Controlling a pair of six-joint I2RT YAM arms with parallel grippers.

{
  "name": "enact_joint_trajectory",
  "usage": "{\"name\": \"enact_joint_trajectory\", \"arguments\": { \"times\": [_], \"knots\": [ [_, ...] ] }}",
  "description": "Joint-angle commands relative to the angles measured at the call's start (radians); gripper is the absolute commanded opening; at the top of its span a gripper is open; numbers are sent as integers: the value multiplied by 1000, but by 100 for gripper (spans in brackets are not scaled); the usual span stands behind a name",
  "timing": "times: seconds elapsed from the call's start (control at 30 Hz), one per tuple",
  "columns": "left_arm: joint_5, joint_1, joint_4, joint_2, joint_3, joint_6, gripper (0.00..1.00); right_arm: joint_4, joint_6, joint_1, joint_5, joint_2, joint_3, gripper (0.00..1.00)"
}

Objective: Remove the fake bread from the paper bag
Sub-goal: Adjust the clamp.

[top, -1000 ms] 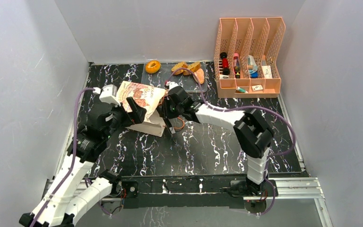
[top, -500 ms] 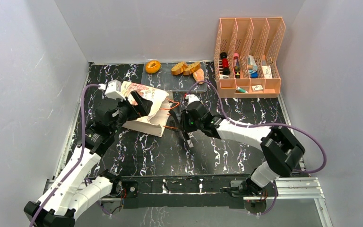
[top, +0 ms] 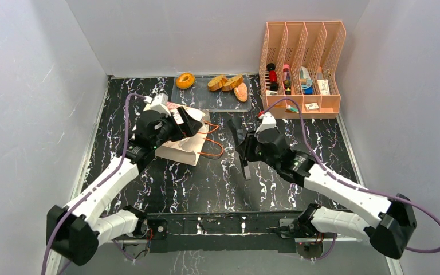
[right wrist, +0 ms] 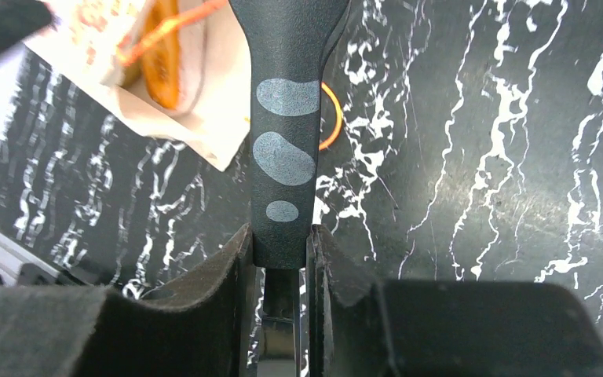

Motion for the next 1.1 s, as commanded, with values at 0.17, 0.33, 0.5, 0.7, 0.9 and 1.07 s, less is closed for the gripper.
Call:
{"name": "enact_joint_trajectory", "arguments": {
  "times": [0.17,0.33,0.5,0.7,0.9,1.07],
  "knots": [
    [224,-1,227,174,31,-80,98,-31,-7,0,-25,-72,152,3],
    [244,-1,273,188,40,-110,98,1,0,2,-54,-56,143,3],
    [293,-1,341,204,29,-166,98,33,6,13,-75,-38,141,3],
    [335,-1,385,240,31,-203,98,55,2,29,-80,-6,167,3],
    [351,-1,418,265,25,-224,98,86,1,47,-79,20,187,3],
    [347,-1,425,272,19,-229,98,94,-2,62,-74,37,214,3]
  ]
}}
